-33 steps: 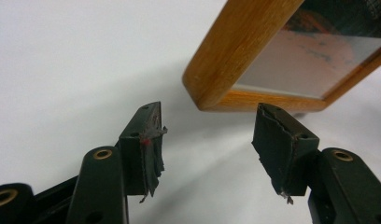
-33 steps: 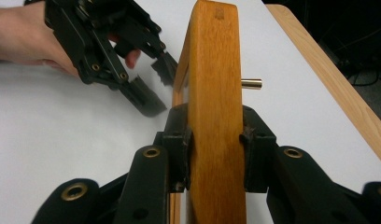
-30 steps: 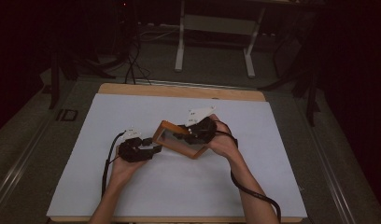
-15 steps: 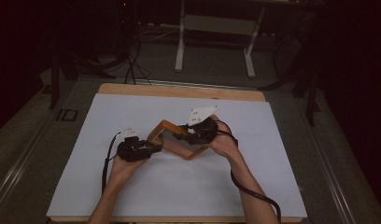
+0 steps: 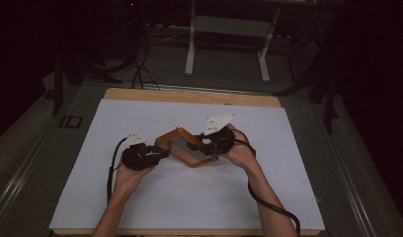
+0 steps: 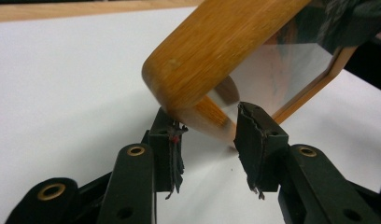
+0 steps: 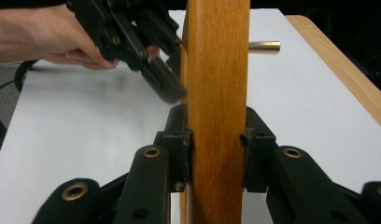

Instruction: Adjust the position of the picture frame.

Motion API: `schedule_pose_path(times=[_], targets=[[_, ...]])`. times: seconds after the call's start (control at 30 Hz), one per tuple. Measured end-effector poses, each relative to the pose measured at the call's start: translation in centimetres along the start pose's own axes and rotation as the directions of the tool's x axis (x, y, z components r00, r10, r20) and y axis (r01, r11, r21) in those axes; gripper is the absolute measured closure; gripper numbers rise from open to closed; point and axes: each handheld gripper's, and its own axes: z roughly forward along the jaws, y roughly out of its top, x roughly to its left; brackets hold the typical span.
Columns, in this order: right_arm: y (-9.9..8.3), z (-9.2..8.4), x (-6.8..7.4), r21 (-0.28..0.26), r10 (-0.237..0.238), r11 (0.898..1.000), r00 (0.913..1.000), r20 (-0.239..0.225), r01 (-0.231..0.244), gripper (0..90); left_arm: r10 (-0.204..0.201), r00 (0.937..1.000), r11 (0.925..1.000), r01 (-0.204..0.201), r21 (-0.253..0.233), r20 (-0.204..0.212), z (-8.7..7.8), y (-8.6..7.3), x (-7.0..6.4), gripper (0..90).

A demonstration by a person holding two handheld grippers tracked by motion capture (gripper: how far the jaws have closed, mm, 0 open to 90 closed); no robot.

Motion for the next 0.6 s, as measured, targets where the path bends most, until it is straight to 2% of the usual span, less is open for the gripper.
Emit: schedule_pose_path(times=[0.1,0.2,0.27,0.33,0.4,0.47,0.5,0.53,0.6], targets=[[-0.3,-0.2,-0.1,0.001,0.002,1.0,1.0,0.0,-0.002,68.7,0.011,0.9999,0.9999,-0.011,-0.001,-0.001,0.0,0.1,-0.1,61.2],[-1.1,-0.6,0.1,0.005,0.006,1.0,1.0,0.003,-0.006,68.8,0.022,0.9994,0.9995,-0.021,-0.023,0.025,0.2,0.2,-0.3,61.8],[-1.4,-1.0,0.1,0.007,0.006,1.0,1.0,0.004,-0.006,68.8,0.027,0.9984,0.9992,-0.026,-0.031,0.049,0.4,0.3,-0.4,61.8],[-1.8,-1.4,0.1,0.003,0.003,1.0,1.0,0.001,-0.003,68.8,0.032,0.9952,0.9993,-0.031,-0.02,0.092,1.0,0.4,-0.4,58.8],[-2.2,-1.6,0.1,-0.004,-0.005,1.0,1.0,-0.003,0.005,68.8,0.067,0.9915,0.9978,-0.067,-0.006,0.111,2.0,0.3,-0.6,54.6],[-2.5,-1.9,0.2,-0.002,-0.008,1.0,1.0,-0.001,0.008,68.8,0.075,0.9878,0.9971,-0.076,0.002,0.136,3.0,0.3,-0.8,51.5],[-2.5,-1.9,0.2,-0.002,-0.008,1.0,1.0,-0.001,0.008,68.8,0.075,0.9878,0.9971,-0.076,0.002,0.136,3.0,0.3,-0.8,51.3],[-2.9,-2.3,0.2,0.004,-0.009,1.0,0.9999,0.011,0.009,68.7,0.111,0.9823,0.9935,-0.113,0.005,0.151,3.9,0.6,-1.3,50.7],[-3.2,-2.6,0.2,0.005,-0.001,1.0,0.9998,0.019,0.001,68.7,0.141,0.98,0.9898,-0.143,0.004,0.141,4.2,0.9,-1.7,49.0]])
